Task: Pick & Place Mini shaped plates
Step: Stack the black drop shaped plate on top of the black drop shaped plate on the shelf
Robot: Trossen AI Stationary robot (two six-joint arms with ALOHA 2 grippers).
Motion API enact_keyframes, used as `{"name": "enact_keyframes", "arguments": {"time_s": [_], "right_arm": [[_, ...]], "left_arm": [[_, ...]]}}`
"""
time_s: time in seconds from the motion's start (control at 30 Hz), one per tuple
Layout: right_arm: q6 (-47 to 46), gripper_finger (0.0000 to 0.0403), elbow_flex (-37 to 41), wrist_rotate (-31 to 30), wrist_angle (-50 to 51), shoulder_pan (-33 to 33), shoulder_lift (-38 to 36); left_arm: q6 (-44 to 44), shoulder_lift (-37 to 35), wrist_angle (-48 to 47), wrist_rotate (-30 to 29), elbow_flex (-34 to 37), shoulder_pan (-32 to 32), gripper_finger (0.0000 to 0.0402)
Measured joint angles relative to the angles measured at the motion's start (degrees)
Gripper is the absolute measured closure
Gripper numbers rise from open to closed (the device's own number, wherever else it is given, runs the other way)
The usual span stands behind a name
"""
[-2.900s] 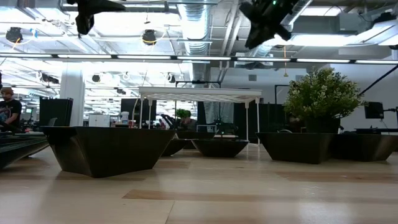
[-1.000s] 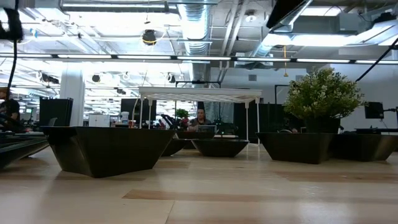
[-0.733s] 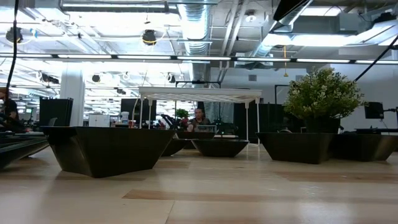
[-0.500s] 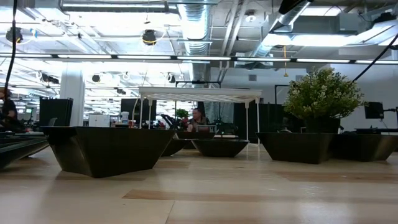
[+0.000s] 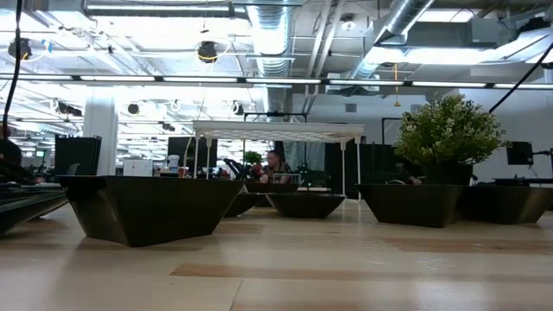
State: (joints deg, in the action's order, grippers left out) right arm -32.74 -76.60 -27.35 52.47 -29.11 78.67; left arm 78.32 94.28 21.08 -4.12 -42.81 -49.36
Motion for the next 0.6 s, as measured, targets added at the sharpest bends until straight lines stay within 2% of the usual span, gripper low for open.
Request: {"name": "enact_keyframes", "arguments": {"time_s": [0.1,0.27,0.33,0.47,0.6], "right_arm": [[-2.2,0.0336,0.0,-0.1,0.0,-0.8,0.0],[-4.2,0.0336,0.0,-0.1,-0.2,-1.8,0.0],[-4.9,0.0336,0.0,-0.2,-0.4,-2.5,0.0],[-4.9,0.0336,0.0,-1.3,-1.2,-3.6,0.0],[-4.8,0.0336,0.0,-1.2,-1.3,-4.0,0.2]], "left_arm": [[-1.8,0.0,0.0,-3.5,0.0,-1.6,0.0339],[-3.3,0.0,0.9,-21.3,0.0,-5.0,0.0329],[-5.0,0.0,1.0,-25.1,0.0,-5.5,0.0325],[-9.7,0.0,0.9,-23.7,0.0,-5.4,0.0324],[-9.4,0.0,1.3,-18.8,0.0,-4.8,0.0324]]}}
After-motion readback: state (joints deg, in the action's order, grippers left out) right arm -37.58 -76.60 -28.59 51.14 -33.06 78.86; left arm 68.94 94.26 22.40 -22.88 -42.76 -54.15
